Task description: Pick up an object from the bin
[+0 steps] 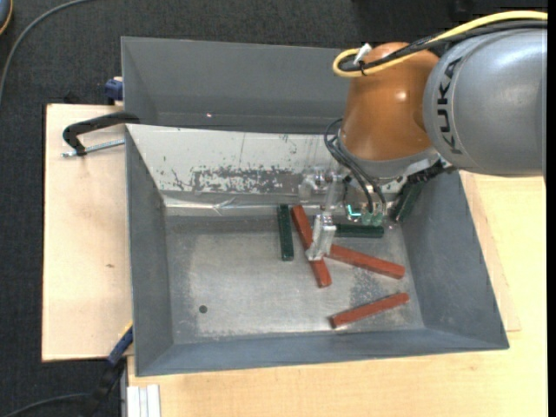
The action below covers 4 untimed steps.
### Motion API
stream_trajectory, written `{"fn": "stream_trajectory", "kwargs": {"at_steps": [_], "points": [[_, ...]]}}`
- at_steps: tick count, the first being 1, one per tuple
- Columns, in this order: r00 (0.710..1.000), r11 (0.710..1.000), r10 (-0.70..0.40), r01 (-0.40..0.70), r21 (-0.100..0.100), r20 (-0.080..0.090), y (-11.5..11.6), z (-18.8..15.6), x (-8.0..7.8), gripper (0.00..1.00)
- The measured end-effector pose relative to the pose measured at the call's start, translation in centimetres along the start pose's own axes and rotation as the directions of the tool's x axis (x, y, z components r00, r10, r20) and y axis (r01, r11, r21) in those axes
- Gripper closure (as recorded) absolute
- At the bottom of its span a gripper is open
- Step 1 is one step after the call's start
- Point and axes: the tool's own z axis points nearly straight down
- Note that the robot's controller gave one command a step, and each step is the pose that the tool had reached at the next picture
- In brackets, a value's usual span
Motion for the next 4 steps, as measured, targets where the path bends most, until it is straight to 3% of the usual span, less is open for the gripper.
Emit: {"fn": "stream_trajectory", "kwargs": {"at_steps": [1, 2, 3, 4], "points": [[0.998, 0.998, 0.064, -0.064, 0.000, 0.000, -6.9, 9.2, 1.0, 0.00], [0.993, 0.994, 0.113, -0.113, 0.005, 0.014, -17.4, 6.4, 2.5, 0.00], [0.979, 0.979, 0.204, -0.204, -0.002, 0.009, -15.3, 8.7, 3.4, 0.00], [0.985, 0.985, 0.172, -0.172, 0.000, 0.021, -15.6, 2.2, 2.2, 0.00]]}}
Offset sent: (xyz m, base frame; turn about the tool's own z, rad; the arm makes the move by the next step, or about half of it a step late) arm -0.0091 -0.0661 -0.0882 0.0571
